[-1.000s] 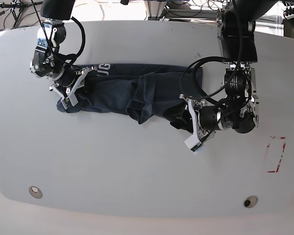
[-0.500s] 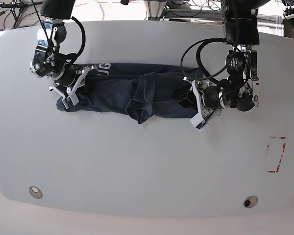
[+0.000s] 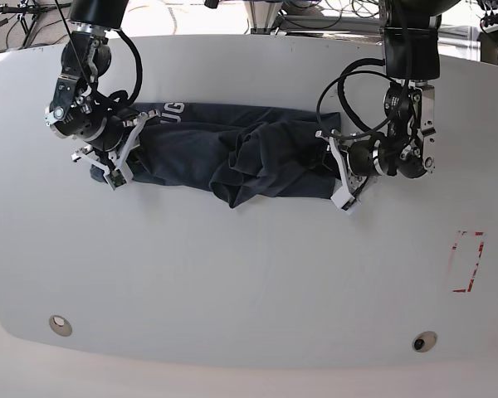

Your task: Fold the T-shirt properly

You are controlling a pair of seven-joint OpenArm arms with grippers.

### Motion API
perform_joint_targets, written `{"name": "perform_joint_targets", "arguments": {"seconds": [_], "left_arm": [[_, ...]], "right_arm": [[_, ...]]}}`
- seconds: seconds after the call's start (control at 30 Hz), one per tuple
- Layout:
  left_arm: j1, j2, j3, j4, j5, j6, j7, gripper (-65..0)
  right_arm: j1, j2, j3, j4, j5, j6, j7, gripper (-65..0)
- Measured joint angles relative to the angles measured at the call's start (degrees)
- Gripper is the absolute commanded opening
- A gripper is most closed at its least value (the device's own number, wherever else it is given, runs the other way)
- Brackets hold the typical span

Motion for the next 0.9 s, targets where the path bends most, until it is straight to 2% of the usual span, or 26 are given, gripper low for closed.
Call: {"name": "perform_joint_targets", "arguments": {"seconds": [0.37,0.9], "left_arm": [[0.3,-0.6,-0.3,-0.3,-1.0,0.0,-0.5,-46.0],[0.4,-0.7,-0.3,-0.3,-1.1,0.0,-0.5,-46.0]], "right_arm": [[0.0,-2.7,-0.2,8.3,0.6,0.1,-6.0,-56.0],[0.0,-3.2,-0.4,8.7,0.6,0.1,-6.1,-56.1]]}}
